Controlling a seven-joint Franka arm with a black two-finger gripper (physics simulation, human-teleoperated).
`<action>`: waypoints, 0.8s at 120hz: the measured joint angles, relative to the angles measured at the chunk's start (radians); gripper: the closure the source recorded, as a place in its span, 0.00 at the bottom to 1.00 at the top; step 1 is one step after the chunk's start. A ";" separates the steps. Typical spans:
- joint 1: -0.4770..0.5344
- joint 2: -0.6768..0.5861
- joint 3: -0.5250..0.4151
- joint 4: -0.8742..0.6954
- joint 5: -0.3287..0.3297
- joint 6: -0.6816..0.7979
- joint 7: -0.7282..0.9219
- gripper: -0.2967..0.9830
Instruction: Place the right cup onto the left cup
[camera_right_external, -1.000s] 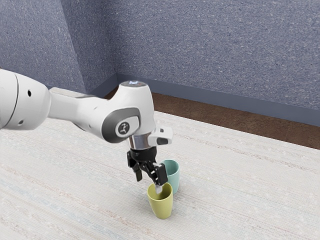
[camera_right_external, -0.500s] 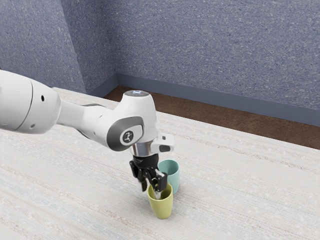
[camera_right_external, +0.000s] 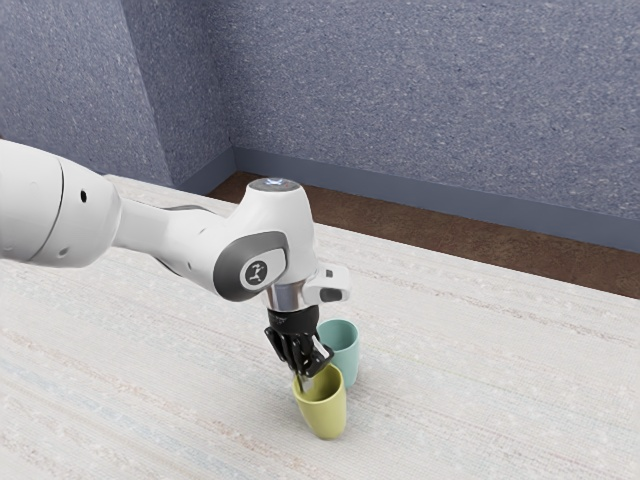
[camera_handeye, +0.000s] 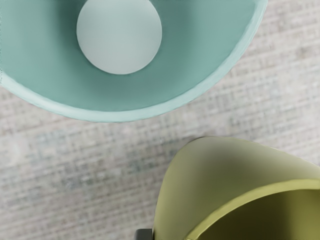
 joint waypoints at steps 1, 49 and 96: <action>0.000 0.000 0.000 0.000 0.000 0.000 0.000 0.83; 0.003 -0.127 0.005 0.051 0.009 -0.097 -0.028 0.84; 0.024 -0.075 0.042 0.250 0.011 -0.274 -0.043 0.85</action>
